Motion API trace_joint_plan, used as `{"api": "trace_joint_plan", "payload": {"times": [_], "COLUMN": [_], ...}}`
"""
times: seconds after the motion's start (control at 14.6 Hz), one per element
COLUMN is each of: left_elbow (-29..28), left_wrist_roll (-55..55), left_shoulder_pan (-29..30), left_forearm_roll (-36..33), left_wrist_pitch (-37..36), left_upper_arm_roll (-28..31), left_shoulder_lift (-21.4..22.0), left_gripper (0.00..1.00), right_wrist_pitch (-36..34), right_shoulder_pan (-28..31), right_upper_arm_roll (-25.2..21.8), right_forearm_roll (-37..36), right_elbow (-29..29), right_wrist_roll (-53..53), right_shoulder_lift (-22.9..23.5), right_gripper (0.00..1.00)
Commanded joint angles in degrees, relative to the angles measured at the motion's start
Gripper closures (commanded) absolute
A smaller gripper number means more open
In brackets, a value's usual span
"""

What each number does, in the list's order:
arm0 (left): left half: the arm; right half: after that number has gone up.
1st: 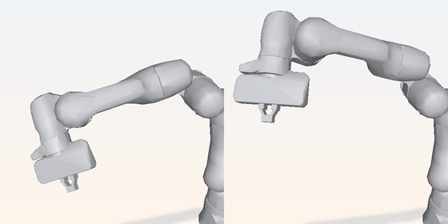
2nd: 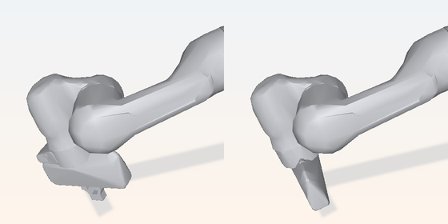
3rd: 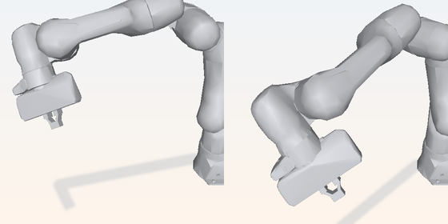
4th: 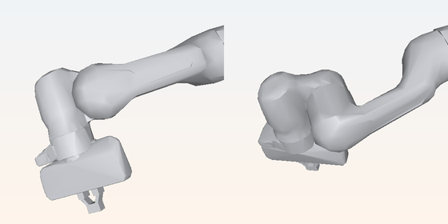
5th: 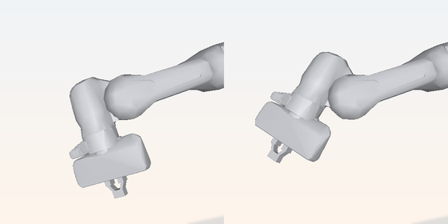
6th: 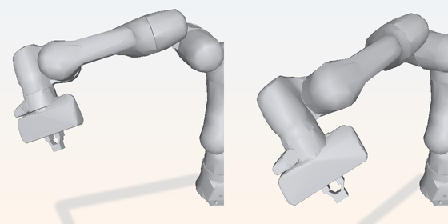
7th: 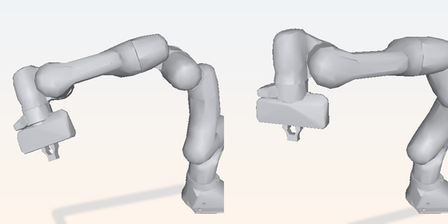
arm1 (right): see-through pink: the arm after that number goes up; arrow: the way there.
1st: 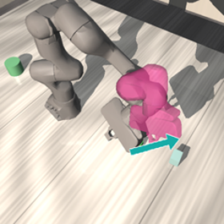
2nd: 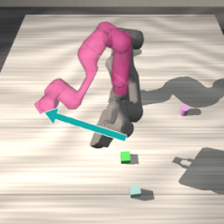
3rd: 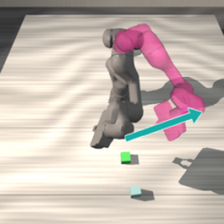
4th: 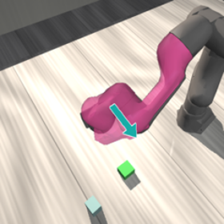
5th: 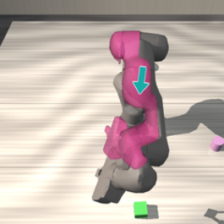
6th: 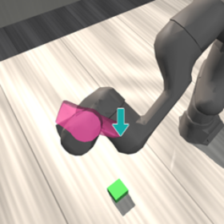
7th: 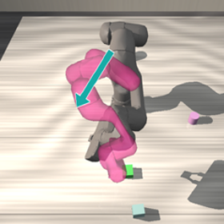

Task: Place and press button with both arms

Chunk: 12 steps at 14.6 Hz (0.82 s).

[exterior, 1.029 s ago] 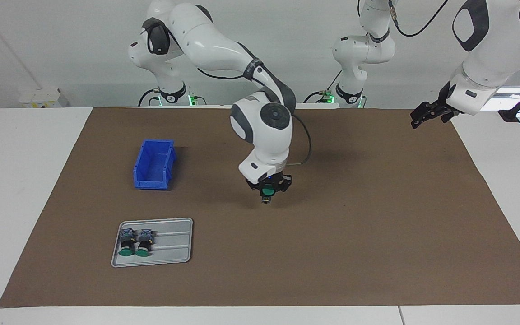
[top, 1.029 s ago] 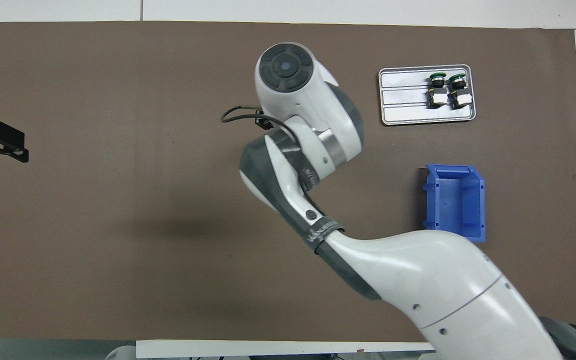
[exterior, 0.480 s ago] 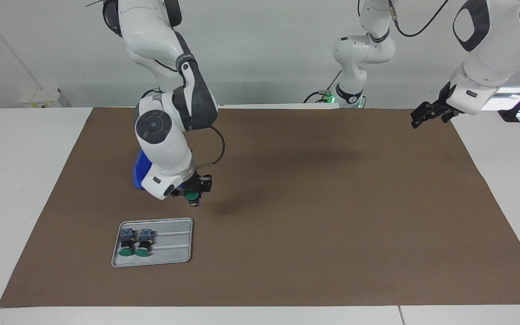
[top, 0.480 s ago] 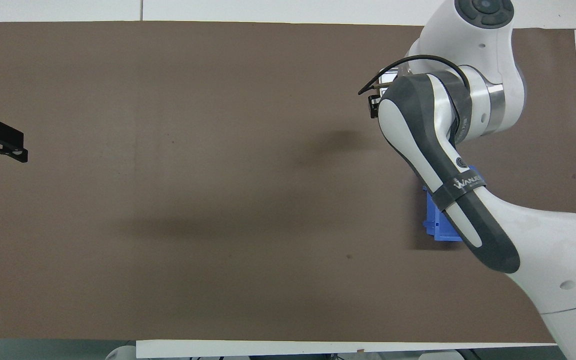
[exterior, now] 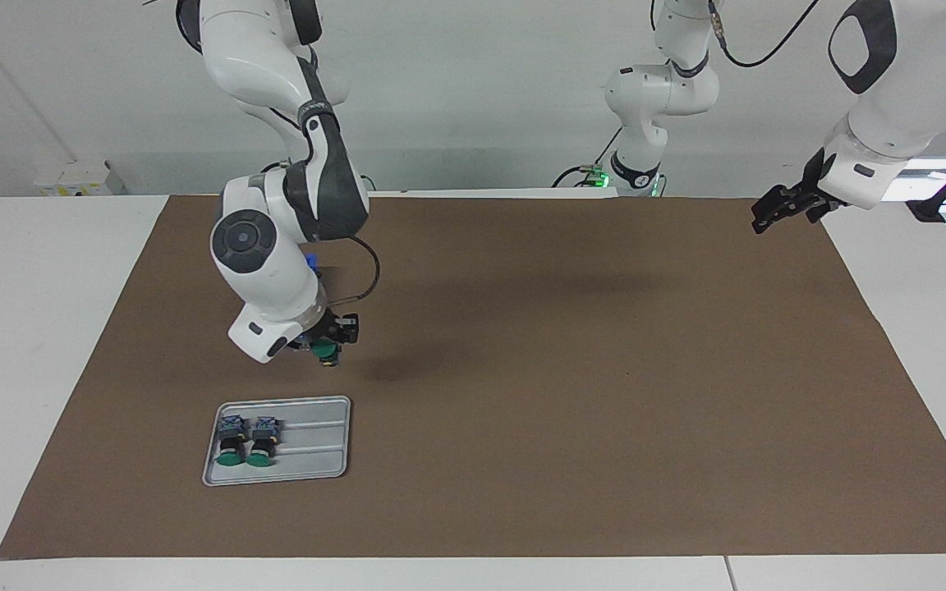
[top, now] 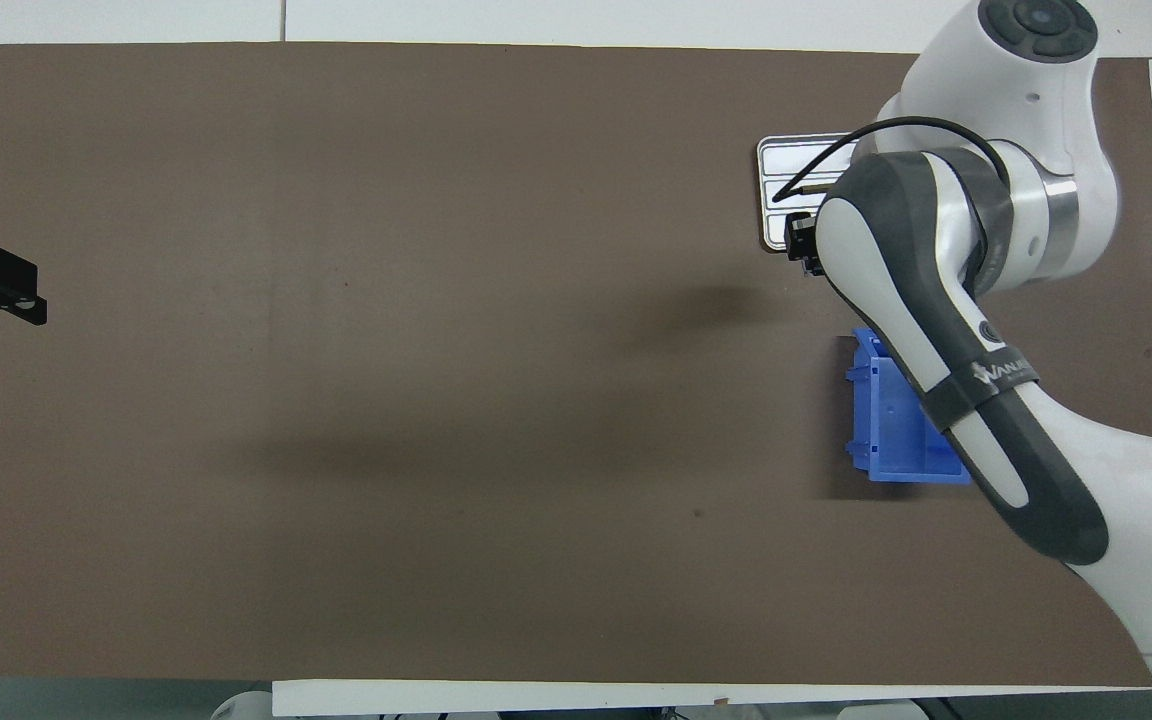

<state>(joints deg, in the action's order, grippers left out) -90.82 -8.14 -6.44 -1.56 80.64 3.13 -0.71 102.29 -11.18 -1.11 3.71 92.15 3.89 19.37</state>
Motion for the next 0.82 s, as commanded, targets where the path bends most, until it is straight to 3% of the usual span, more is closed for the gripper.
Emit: {"api": "trace_joint_plan", "payload": {"times": [0.0,0.27,0.55,0.75], "left_elbow": [0.38,0.29,0.55,0.55], "left_wrist_roll": [-0.29,-0.21,-0.12,-0.03], "left_shoulder_pan": [0.03,0.29,2.83,6.26], "left_forearm_roll": [0.07,0.07,-0.02,0.07], "left_wrist_pitch": [-0.48,-0.4,-0.66,0.04], "left_upper_arm_roll": [0.39,0.39,-0.92,-4.61], "left_shoulder_lift": [0.36,0.8,1.06,1.15], "left_gripper": [0.0,0.0,0.0,0.0], "right_wrist_pitch": [5.0,13.36,13.98,18.63], "right_shoulder_pan": [1.59,6.51,10.64,10.74], "right_upper_arm_roll": [0.67,0.67,0.67,0.67], "right_forearm_roll": [-0.01,-0.19,-0.19,-0.19], "right_elbow": [15.3,28.07,30.81,34.75], "right_wrist_roll": [-1.95,-7.65,-12.23,-12.42], "right_shoulder_lift": [-11.52,-18.66,-19.72,-20.78], "right_gripper": [1.0,1.0,0.99,0.99]}}
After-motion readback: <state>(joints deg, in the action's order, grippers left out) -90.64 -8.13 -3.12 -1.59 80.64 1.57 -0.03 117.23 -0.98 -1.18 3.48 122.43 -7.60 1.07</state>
